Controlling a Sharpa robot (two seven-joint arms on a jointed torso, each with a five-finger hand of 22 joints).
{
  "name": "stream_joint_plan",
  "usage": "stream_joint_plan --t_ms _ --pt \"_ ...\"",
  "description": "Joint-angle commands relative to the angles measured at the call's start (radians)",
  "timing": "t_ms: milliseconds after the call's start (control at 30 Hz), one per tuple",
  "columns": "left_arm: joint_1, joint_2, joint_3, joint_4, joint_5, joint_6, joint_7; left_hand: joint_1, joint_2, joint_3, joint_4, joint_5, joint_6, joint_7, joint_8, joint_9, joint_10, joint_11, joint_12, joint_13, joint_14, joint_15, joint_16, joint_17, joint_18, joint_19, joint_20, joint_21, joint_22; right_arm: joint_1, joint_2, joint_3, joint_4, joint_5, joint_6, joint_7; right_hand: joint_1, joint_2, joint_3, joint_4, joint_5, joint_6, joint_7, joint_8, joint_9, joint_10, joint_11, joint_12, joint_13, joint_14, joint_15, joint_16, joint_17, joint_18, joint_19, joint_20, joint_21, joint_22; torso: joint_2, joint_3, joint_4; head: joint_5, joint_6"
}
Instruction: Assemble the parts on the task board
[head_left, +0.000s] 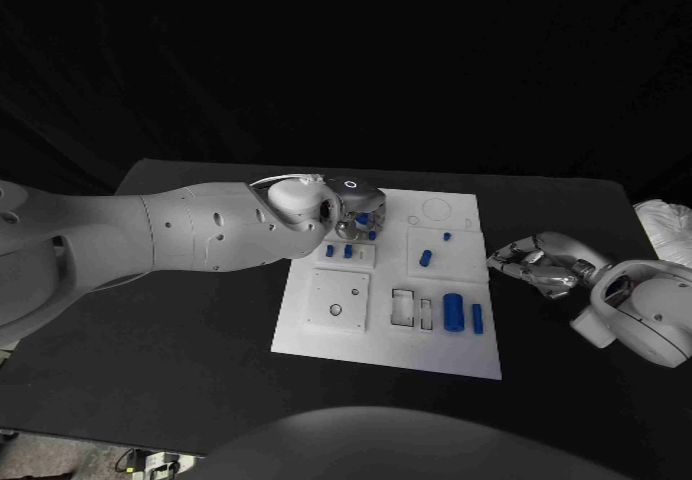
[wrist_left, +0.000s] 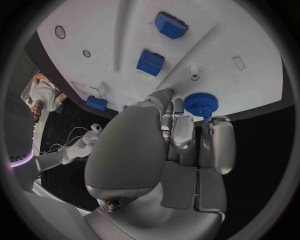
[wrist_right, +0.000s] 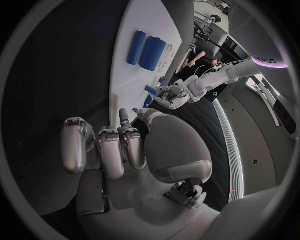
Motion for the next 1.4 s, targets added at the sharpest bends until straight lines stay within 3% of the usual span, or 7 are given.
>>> stream_joint_plan --t_ms 33,667,1000,1167,1400 --pt "-0.001 0.004 0.001 -0.002 0.000 0.014 0.010 0.006 0.002 0.000 -0.007 -0.005 0.009 -0.001 0.007 -0.002 0.008 0.000 0.001 -0.001 -0.007 0.000 -0.004 -0.002 -0.002 0.040 -0.006 -0.004 0.201 -0.001 0.000 0.000 0.001 -0.002 0.014 0.001 0.002 -0.004 0.005 0.001 0.004 0.005 -0.001 -0.005 0.001 0.107 0.006 0.004 0.263 0.104 0.006 0.003 0.263 0.019 -0.006 0.003 -0.003 0.189 0.000 0.0000 -0.0001 -0.002 0.000" --pt "-0.016 0.017 0.000 -0.020 0.000 -0.018 0.038 0.005 0.009 -0.001 -0.017 -0.024 0.023 -0.015 0.014 -0.003 0.031 -0.011 0.003 -0.007 -0.006 -0.007 -0.005 -0.009 -0.002 0.041 -0.011 -0.003 0.202 -0.001 0.001 0.000 -0.001 -0.001 0.012 0.000 0.001 -0.004 0.007 0.001 0.004 0.011 -0.001 -0.003 0.003 0.107 0.007 0.004 0.263 0.104 0.006 0.003 0.263 0.019 -0.006 0.003 -0.004 0.188 -0.001 0.0005 0.0017 -0.011 0.000" --pt "-0.019 0.015 0.000 -0.023 -0.001 -0.088 0.051 0.019 0.033 0.000 -0.045 -0.007 0.085 -0.008 0.047 0.007 0.090 -0.017 0.024 -0.005 -0.004 -0.014 -0.020 -0.036 -0.002 0.043 -0.019 -0.004 0.204 -0.001 0.002 0.000 -0.002 -0.001 0.010 0.001 0.001 -0.005 0.007 0.001 0.004 0.013 -0.001 -0.002 0.003 0.107 0.007 0.004 0.263 0.104 0.006 0.003 0.263 0.019 -0.006 0.003 -0.004 0.188 -0.002 0.0000 0.0016 -0.011 0.000" --pt "-0.019 -0.003 0.001 -0.014 -0.003 -0.141 0.055 0.021 0.036 0.000 -0.055 0.009 0.109 -0.005 0.056 0.010 0.111 -0.016 0.025 -0.007 0.002 -0.014 -0.020 -0.038 -0.003 0.045 -0.020 -0.003 0.205 -0.001 0.003 0.000 -0.004 0.000 0.009 0.002 0.001 -0.005 0.007 0.001 0.004 0.013 -0.001 -0.002 0.003 0.107 0.007 0.004 0.263 0.104 0.006 0.003 0.263 0.019 -0.006 0.003 -0.004 0.188 -0.003 0.0005 0.0029 -0.011 0.000" --pt "-0.008 -0.064 0.004 0.028 -0.003 -0.167 0.049 0.018 0.036 0.002 -0.056 -0.001 0.118 -0.003 0.058 0.009 0.120 -0.014 0.019 -0.011 0.004 -0.012 -0.027 -0.048 -0.002 0.044 -0.019 -0.006 0.204 -0.001 0.003 0.000 -0.006 0.002 0.014 -0.002 0.001 -0.005 0.008 0.001 0.004 0.014 -0.001 -0.002 0.004 0.107 0.007 0.004 0.263 0.104 0.006 0.003 0.263 0.020 -0.009 0.003 -0.006 0.187 -0.005 0.0020 0.0052 -0.010 0.000"
